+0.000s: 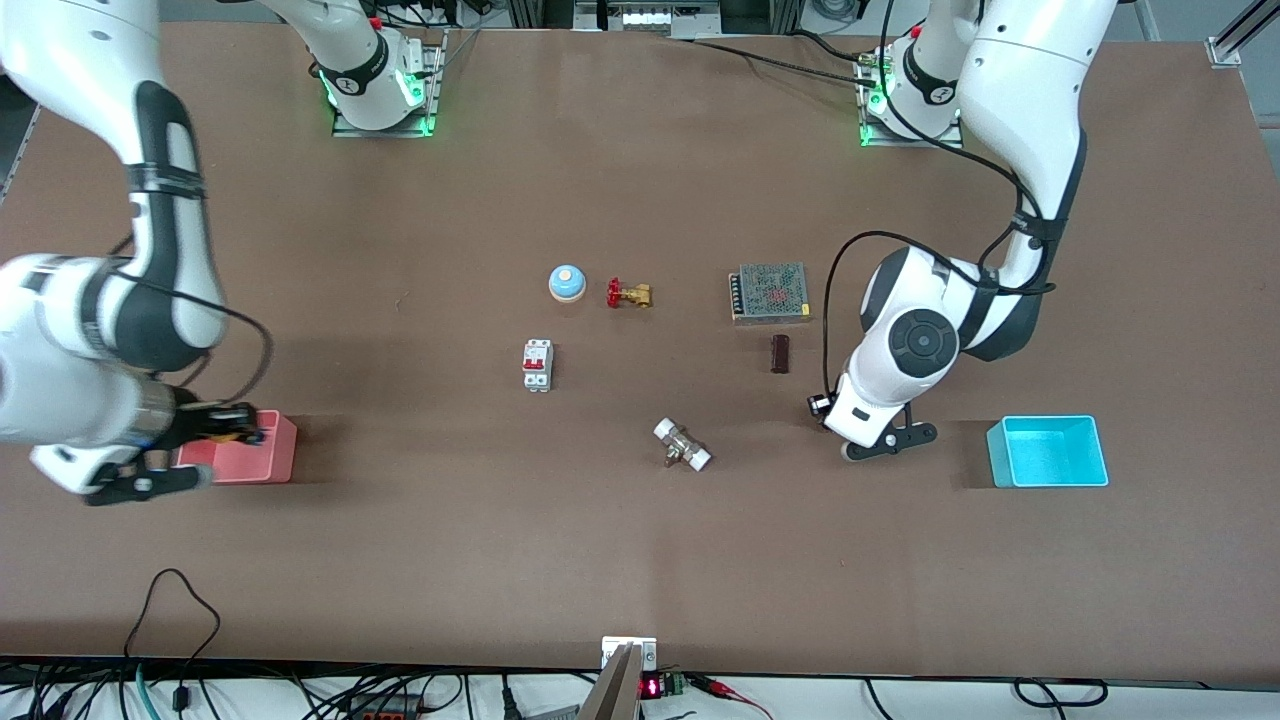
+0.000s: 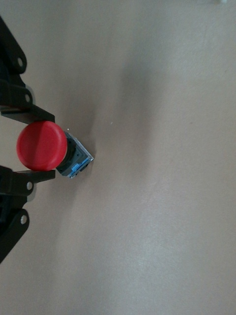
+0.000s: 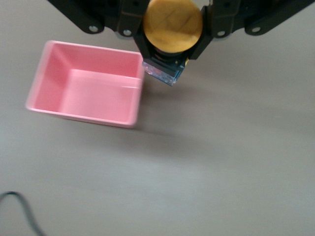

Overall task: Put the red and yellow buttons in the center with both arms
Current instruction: 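Carry the yellow button toward the middle while the left gripper carries the red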

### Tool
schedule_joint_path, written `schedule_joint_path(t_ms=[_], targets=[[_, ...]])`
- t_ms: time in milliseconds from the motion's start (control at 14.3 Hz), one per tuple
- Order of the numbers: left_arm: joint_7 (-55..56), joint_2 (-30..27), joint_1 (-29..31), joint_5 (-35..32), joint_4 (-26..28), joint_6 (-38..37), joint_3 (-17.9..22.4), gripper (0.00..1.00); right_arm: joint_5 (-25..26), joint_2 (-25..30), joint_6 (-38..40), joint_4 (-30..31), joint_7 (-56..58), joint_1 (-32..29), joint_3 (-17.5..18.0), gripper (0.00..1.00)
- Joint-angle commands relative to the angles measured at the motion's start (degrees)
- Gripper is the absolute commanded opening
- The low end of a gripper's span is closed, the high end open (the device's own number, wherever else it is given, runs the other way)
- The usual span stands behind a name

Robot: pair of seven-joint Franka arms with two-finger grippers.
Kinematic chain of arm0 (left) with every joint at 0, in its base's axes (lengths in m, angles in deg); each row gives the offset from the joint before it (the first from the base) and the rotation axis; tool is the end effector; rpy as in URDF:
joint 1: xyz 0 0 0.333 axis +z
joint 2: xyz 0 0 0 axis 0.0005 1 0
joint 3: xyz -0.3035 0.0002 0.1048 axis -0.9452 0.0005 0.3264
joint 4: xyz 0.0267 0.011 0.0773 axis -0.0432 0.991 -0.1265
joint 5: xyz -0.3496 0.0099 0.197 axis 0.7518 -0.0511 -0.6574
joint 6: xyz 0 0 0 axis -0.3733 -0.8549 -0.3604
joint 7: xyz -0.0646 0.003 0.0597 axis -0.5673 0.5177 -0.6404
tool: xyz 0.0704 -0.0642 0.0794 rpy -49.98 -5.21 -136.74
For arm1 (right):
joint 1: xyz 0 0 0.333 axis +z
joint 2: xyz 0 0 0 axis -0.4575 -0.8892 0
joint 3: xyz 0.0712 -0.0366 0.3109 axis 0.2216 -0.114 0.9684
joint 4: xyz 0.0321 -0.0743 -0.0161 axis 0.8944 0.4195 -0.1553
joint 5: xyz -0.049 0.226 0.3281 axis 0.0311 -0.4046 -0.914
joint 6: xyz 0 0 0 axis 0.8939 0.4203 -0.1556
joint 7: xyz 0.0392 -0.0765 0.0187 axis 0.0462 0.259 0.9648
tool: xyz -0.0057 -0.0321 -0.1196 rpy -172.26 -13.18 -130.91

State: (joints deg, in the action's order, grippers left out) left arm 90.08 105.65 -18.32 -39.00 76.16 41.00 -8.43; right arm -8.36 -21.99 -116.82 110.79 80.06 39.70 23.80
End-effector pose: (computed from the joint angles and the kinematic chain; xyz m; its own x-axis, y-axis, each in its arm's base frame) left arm 0.6361 -0.2189 0.2116 0.9624 0.2659 -0.0557 0.2638 -0.9637 -0.0417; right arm 0.7235 0.0212 0.3382 0.9766 0.1926 -0.0956 0.1928 -0.9812 -0.0072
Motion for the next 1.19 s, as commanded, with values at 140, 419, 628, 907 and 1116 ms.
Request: schedule_joint_path(t_ms=[140,419,628,907,1116], targets=[[0.2,-0.8,-0.2,1.3,-0.4,0.0,0.4,0.76,-1.4,-0.8,-0.3,1.8,-2.6,8.7,-0.4,0.19],[-0.3,-3.8,0.8,1.1,-0.9,-0.8,1.6,1.0,-1.7,-2.7,-3.2,3.2,-8.2,14.9,-0.4,0.2],[-5.0,-8.5,4.3,0.2,-2.4,-7.8,1.6,1.0,-1.8,-3.6,-8.5,6.8,-12.8,17.1,-0.3,0.2],[-13.7,-14.6,8.6,0.2,-3.3,-16.7,1.6,1.0,-5.5,-4.5,-12.9,9.7,-15.6,19.0,-0.3,0.2],[-16.5,-18.3,11.7,0.1,-3.2,-18.8,1.6,1.0,-7.5,-5.3,-14.2,10.5,-15.7,19.3,-0.3,0.2]])
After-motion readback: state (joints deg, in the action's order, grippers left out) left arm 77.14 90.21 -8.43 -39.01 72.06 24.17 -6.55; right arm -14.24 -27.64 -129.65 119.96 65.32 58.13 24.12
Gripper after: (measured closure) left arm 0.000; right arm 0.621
